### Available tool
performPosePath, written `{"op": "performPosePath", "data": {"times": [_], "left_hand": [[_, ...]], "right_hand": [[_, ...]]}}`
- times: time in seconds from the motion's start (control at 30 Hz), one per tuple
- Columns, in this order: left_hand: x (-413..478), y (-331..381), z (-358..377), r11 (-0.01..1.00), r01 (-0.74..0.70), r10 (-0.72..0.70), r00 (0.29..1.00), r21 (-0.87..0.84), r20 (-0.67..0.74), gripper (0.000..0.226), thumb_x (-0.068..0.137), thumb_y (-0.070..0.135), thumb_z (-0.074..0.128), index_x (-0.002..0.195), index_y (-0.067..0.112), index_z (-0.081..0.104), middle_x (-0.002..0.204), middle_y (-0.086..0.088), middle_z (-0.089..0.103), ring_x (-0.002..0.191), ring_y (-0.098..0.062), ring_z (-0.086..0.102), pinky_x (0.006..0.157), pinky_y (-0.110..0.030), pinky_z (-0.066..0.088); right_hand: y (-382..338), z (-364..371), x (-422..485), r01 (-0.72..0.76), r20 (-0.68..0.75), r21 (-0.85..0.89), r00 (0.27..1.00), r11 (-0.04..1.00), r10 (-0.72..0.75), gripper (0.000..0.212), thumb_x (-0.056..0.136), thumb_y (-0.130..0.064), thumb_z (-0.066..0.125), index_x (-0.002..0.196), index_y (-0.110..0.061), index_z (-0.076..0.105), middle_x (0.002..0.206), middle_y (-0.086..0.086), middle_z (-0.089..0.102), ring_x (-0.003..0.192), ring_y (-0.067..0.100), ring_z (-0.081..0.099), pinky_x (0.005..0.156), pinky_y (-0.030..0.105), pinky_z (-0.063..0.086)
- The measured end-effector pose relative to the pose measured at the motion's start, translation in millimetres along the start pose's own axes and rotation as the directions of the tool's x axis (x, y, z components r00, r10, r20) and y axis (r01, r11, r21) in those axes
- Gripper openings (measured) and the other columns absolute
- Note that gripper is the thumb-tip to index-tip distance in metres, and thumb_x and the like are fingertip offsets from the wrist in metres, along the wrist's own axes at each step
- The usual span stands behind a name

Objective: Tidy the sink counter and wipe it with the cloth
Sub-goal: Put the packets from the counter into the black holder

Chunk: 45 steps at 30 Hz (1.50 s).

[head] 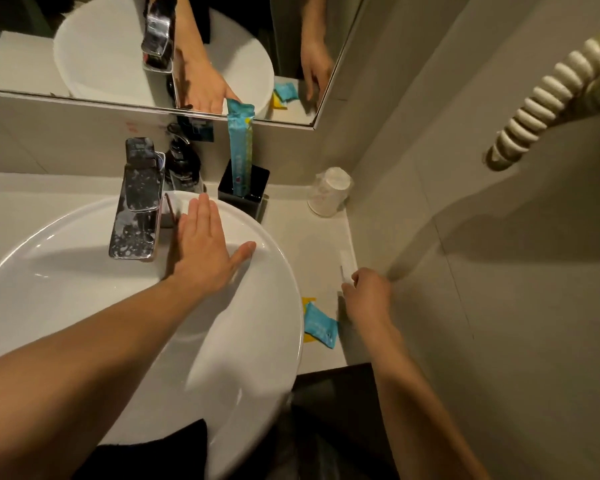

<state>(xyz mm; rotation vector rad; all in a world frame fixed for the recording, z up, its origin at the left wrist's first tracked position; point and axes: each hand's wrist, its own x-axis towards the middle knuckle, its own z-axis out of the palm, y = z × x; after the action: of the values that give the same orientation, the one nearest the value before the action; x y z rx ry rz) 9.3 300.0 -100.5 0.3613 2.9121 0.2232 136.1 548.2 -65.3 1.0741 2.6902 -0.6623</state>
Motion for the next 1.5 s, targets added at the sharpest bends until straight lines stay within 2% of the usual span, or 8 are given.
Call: {"op": "performPosePath", "data": {"times": [0.37, 0.77, 0.87, 0.97, 1.07, 1.23, 1.4, 1.5], "left_hand": [[0.1, -0.2, 1.3, 1.0, -0.004, 0.005, 1.0, 0.02, -0.028, 0.109, 0.088, 0.081, 0.024, 0.159, 0.003, -0.001, 0.169, -0.016, -0.005, 0.156, -0.032, -0.005, 0.124, -0.047, -0.004], [-2.0, 0.7, -0.2, 1.0, -0.01, 0.009, 0.999, -0.026, -0.031, 0.109, 0.086, 0.08, 0.024, 0.159, 0.003, -0.002, 0.169, -0.016, -0.005, 0.156, -0.032, -0.004, 0.126, -0.05, 0.001], [-2.2, 0.9, 1.0, 1.0, -0.011, 0.011, 1.0, -0.027, -0.024, 0.109, 0.086, 0.08, 0.025, 0.16, 0.004, -0.003, 0.169, -0.015, -0.006, 0.156, -0.032, -0.005, 0.126, -0.049, 0.0], [-1.5, 1.3, 1.9, 1.0, -0.009, 0.009, 1.0, -0.028, -0.012, 0.109, 0.088, 0.081, 0.026, 0.159, 0.004, -0.005, 0.169, -0.015, -0.009, 0.156, -0.031, -0.007, 0.126, -0.048, -0.002], [-1.0, 1.3, 2.0, 1.0, -0.013, 0.013, 1.0, -0.022, -0.008, 0.109, 0.088, 0.08, 0.024, 0.159, 0.004, -0.006, 0.169, -0.015, -0.011, 0.156, -0.031, -0.009, 0.125, -0.047, -0.005], [-0.1, 1.7, 1.7, 1.0, -0.007, 0.007, 1.0, -0.02, -0.005, 0.108, 0.089, 0.08, 0.023, 0.159, 0.004, -0.009, 0.169, -0.014, -0.014, 0.156, -0.031, -0.011, 0.124, -0.046, -0.007], [-1.2, 1.1, -0.6, 0.997, -0.021, 0.021, 1.0, -0.071, 0.004, 0.108, 0.085, 0.079, 0.016, 0.158, 0.004, -0.012, 0.168, -0.014, -0.018, 0.155, -0.03, -0.015, 0.126, -0.047, -0.005], [-1.1, 0.0, 0.9, 0.994, -0.027, 0.027, 1.0, -0.101, -0.002, 0.109, 0.082, 0.08, 0.012, 0.158, 0.005, -0.013, 0.168, -0.014, -0.018, 0.155, -0.03, -0.016, 0.126, -0.047, -0.006]], "right_hand": [[4.5, 24.9, -2.2, 0.006, 0.029, -0.282, 1.0, 0.959, 0.002, 0.013, 0.099, -0.005, 0.055, 0.106, -0.003, 0.065, 0.109, 0.016, 0.068, 0.096, 0.03, 0.069, 0.068, 0.03, 0.048], [-5.4, 22.1, 11.1, -0.102, 0.115, -0.093, 0.987, 0.99, 0.113, 0.02, 0.093, 0.0, 0.06, 0.112, 0.002, 0.063, 0.119, 0.02, 0.067, 0.108, 0.034, 0.067, 0.077, 0.032, 0.052], [-5.1, 22.3, 13.6, -0.1, 0.105, -0.035, 0.989, 0.994, 0.103, 0.009, 0.092, 0.004, 0.054, 0.088, -0.003, 0.06, 0.104, 0.018, 0.066, 0.093, 0.03, 0.065, 0.068, 0.029, 0.047], [-9.3, 16.0, 15.0, -0.035, 0.042, 0.061, 0.999, 0.998, 0.032, 0.03, 0.091, 0.001, 0.051, 0.066, -0.012, 0.04, 0.074, 0.003, 0.051, 0.073, 0.021, 0.048, 0.053, 0.026, 0.034], [-36.3, -4.3, 11.6, 0.073, -0.058, 0.257, 0.996, 0.964, -0.06, 0.025, 0.087, 0.0, 0.052, 0.066, -0.012, 0.043, 0.065, 0.0, 0.049, 0.061, 0.016, 0.042, 0.048, 0.02, 0.031], [-114.1, -34.0, 18.6, 0.308, -0.156, 0.509, 0.951, 0.804, -0.267, 0.009, 0.089, -0.004, 0.062, 0.082, -0.01, 0.062, 0.076, 0.0, 0.063, 0.066, 0.01, 0.053, 0.054, 0.01, 0.039], [-181.5, -33.0, 39.4, 0.455, -0.161, 0.484, 0.886, 0.747, -0.435, 0.005, 0.096, -0.011, 0.061, 0.094, -0.015, 0.062, 0.088, -0.004, 0.064, 0.077, 0.012, 0.06, 0.062, 0.018, 0.043], [-203.0, -21.3, 53.3, 0.475, -0.138, 0.429, 0.875, 0.768, -0.464, 0.004, 0.099, -0.013, 0.06, 0.095, -0.014, 0.06, 0.099, 0.003, 0.067, 0.086, 0.014, 0.059, 0.054, 0.008, 0.037]]}}
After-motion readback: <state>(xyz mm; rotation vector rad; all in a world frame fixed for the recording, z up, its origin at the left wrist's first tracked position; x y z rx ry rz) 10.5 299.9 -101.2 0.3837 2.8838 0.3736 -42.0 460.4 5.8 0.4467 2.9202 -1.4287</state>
